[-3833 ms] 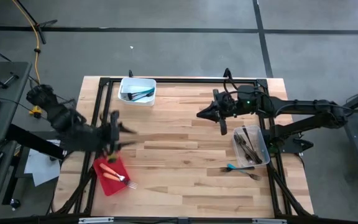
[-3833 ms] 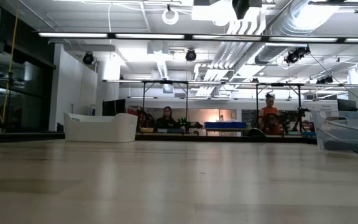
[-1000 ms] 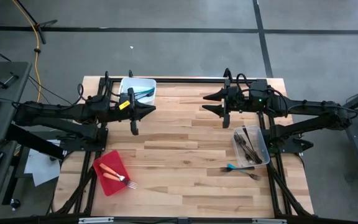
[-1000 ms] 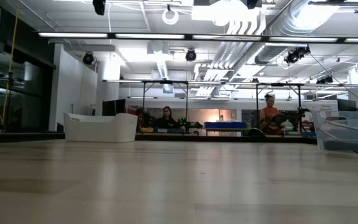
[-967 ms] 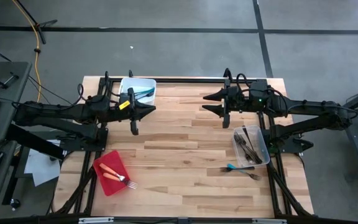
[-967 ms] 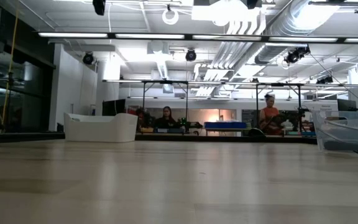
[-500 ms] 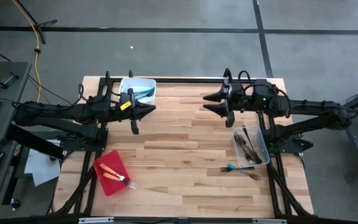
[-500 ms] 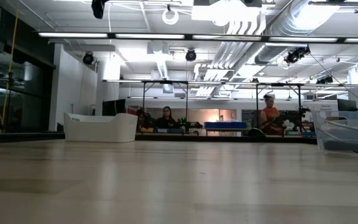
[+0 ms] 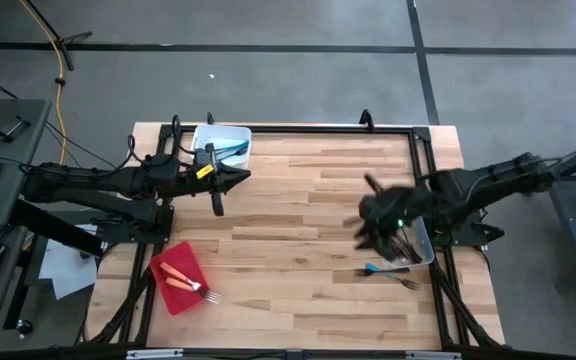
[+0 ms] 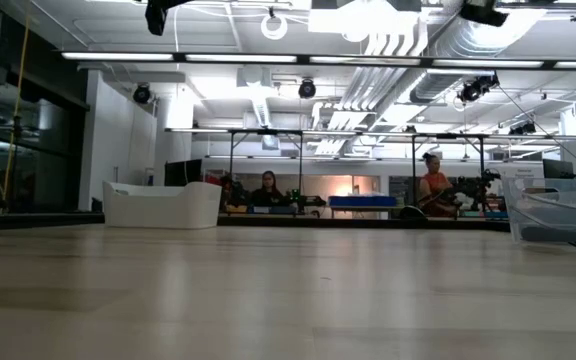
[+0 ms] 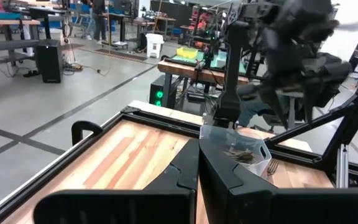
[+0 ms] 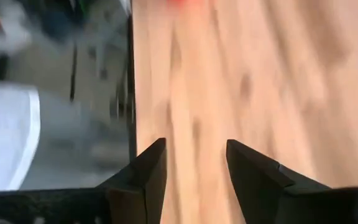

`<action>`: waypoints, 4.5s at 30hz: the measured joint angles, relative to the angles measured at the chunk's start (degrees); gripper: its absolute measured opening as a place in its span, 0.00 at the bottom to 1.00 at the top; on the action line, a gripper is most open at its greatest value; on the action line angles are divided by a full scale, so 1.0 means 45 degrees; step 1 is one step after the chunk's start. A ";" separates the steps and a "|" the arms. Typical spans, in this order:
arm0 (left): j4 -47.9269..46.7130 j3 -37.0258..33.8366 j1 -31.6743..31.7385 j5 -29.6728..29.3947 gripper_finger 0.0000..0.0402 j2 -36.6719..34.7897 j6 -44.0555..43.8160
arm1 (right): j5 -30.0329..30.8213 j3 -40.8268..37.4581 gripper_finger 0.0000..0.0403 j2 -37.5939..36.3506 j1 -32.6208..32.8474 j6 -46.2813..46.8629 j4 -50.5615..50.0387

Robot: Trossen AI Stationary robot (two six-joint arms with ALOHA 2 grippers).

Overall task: Sort silverware by color (type)
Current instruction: Put the black fork into the transparent bin

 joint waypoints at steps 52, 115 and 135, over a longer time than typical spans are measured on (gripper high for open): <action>-0.0105 0.0000 0.0000 -0.0005 0.00 0.0000 -0.0107 | 0.3241 -0.3000 0.38 0.7459 0.4011 -0.0286 0.1504; -0.0209 0.0005 -0.0005 0.0141 0.00 0.0005 -0.0107 | 0.2155 0.0256 0.19 0.3525 0.0233 -0.5617 0.4074; 0.1816 0.0018 -0.0005 0.1821 0.00 0.0536 -0.0031 | 0.3431 -0.5405 0.19 0.1752 -0.2884 -0.3559 1.5004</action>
